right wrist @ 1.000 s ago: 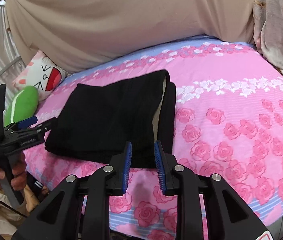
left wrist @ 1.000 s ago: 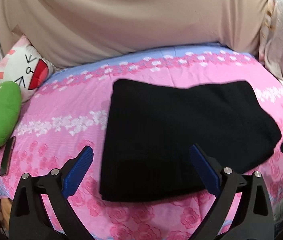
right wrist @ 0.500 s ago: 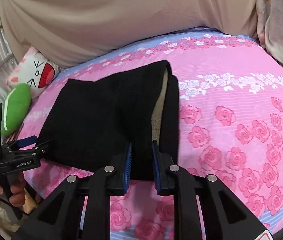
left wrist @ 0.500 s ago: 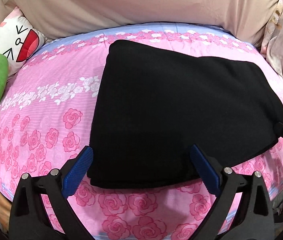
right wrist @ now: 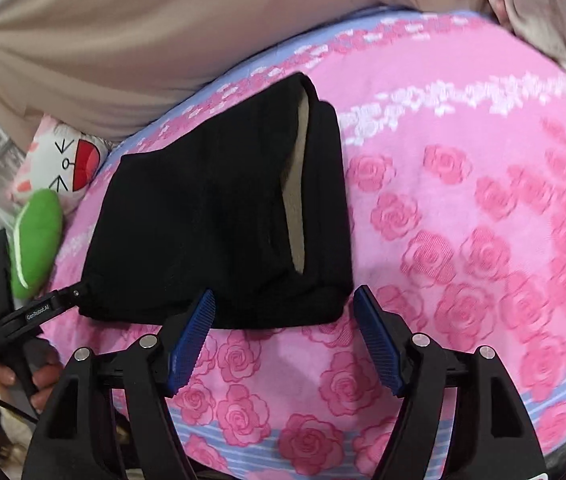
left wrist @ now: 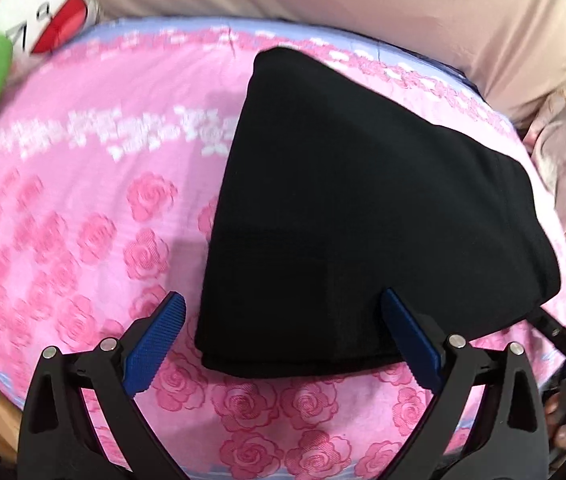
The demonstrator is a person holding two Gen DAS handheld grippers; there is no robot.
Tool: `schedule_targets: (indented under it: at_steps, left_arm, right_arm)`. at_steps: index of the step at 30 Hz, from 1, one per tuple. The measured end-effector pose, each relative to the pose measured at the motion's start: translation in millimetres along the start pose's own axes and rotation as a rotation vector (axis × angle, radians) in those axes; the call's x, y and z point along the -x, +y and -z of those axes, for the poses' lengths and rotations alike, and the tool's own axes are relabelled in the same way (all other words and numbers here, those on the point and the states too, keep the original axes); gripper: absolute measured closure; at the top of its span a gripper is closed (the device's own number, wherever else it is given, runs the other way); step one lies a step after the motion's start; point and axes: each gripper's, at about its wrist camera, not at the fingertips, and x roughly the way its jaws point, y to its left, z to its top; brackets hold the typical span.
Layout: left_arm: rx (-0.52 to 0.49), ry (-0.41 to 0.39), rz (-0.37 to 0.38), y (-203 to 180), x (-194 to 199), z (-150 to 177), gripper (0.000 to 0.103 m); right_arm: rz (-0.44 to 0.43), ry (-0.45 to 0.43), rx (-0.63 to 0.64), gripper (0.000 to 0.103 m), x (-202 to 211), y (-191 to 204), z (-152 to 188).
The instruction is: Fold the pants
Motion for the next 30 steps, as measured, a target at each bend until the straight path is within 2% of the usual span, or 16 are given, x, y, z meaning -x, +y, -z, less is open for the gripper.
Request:
schedule_targets:
  at_steps: [9,14,19,24,27,29,30]
  left_arm:
    - [0.054,0.042,0.204,14.4,-7.1,-7.8,0.005]
    - [0.087,0.074,0.293,24.4,-19.1,-20.9,0.005]
    - [0.039,0.053,0.288,20.0,-26.5,-32.3,0.005]
    - [-0.028,0.014,0.235,7.3,-31.2,-32.7,0.005]
    - [-0.05,-0.011,0.237,4.1,-33.9,-34.5,0.005]
    - [-0.062,-0.025,0.24,1.6,-36.5,-36.1,0.005]
    - [-0.067,-0.035,0.244,0.5,-37.4,-36.9,0.005]
  right_arm:
    - [-0.074,0.021,-0.021,0.016,-5.4,3.4,-2.8]
    - [-0.115,0.022,-0.059,0.015,-12.0,0.7,-9.9]
    - [-0.19,0.013,-0.112,0.015,-21.5,-8.1,-22.2]
    - [-0.213,0.008,-0.104,0.014,-33.8,-4.5,-34.4]
    - [-0.229,-0.002,-0.103,0.014,-38.8,-3.1,-39.1]
    - [-0.218,-0.024,-0.091,0.017,-41.1,-0.8,-39.9]
    - [-0.205,-0.031,-0.076,0.021,-42.7,1.7,-40.4]
